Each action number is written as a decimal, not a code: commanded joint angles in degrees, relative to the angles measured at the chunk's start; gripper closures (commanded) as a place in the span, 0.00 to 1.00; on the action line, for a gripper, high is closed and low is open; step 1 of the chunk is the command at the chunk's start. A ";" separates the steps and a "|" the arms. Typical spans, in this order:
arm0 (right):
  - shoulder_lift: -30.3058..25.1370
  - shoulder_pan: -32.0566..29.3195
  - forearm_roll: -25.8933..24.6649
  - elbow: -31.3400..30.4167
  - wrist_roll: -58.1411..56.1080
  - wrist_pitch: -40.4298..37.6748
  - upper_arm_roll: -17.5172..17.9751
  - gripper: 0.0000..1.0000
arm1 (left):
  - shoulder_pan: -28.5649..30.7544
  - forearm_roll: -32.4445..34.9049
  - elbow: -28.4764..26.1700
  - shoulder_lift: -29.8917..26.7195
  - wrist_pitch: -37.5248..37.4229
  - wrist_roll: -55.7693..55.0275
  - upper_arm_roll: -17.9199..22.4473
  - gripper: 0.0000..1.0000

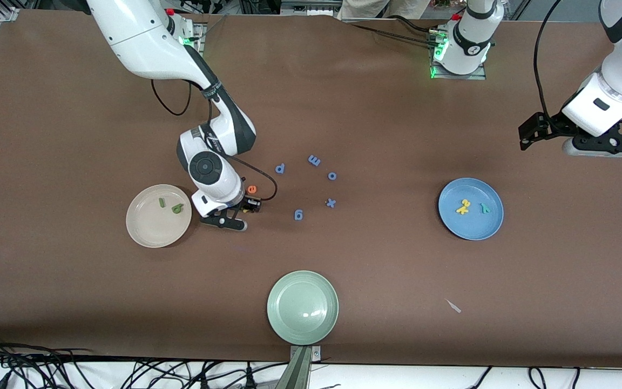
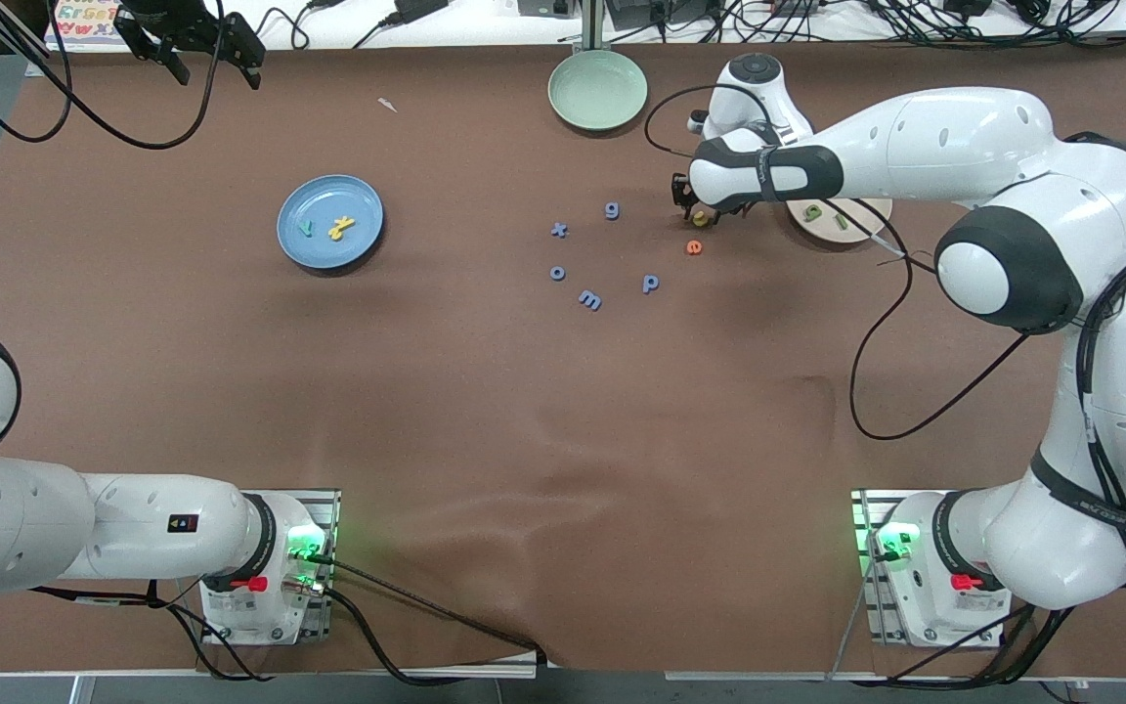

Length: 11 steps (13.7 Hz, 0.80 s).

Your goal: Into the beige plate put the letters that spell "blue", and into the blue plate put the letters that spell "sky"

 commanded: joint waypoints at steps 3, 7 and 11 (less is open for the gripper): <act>-0.62 0.28 1.04 -1.77 0.37 1.18 0.05 0.76 | -0.16 -0.35 0.67 -0.01 -1.25 0.61 0.32 0.00; -2.55 -0.33 0.95 -1.85 -2.78 0.48 -0.04 1.00 | 0.10 -0.44 0.68 0.08 -1.16 0.61 0.41 0.00; -7.29 -5.86 0.87 -1.85 -15.86 -9.17 -0.48 1.00 | 0.19 -0.44 0.59 0.08 -1.25 0.61 0.41 0.00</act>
